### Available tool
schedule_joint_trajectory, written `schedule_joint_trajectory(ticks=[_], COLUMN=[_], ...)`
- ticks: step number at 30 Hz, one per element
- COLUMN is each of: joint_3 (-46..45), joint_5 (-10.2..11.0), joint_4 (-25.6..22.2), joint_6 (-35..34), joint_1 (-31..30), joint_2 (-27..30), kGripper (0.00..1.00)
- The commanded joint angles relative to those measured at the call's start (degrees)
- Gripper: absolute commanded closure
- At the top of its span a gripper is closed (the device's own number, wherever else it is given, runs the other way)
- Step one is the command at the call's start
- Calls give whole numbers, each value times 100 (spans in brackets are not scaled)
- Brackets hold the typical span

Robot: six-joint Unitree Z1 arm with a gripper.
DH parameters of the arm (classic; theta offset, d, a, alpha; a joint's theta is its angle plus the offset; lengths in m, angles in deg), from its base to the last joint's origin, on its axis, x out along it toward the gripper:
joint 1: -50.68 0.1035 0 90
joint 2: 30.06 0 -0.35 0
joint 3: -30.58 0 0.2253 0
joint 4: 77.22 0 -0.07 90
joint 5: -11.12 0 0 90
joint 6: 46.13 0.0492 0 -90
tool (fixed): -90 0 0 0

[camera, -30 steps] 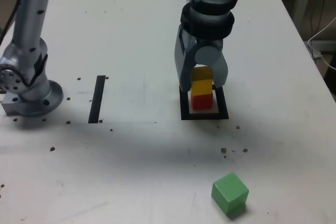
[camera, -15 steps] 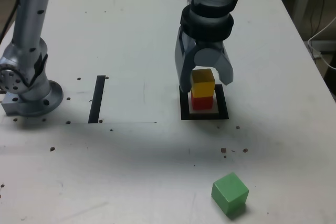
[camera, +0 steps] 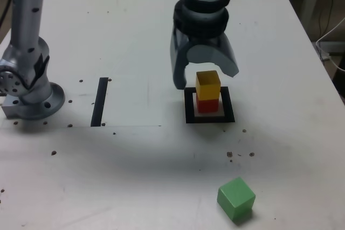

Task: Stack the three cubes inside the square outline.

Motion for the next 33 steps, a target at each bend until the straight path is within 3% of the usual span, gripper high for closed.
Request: schedule_joint_trajectory(ticks=[1, 6, 12, 16, 25, 33], joint_3=[-99, -272, -339, -325, -172, 243], joint_5=[38, -4, -312, -469, -709, -989], joint_4=[30, 62, 225, 361, 776, 883], joint_6=[-83, -339, -805, -1490, -3366, -3933], joint_1=[-176, -568, -1075, -1372, -1934, -2082], joint_2=[209, 400, 415, 382, -9, -507], kGripper=[1, 1, 1, 1, 2, 3])
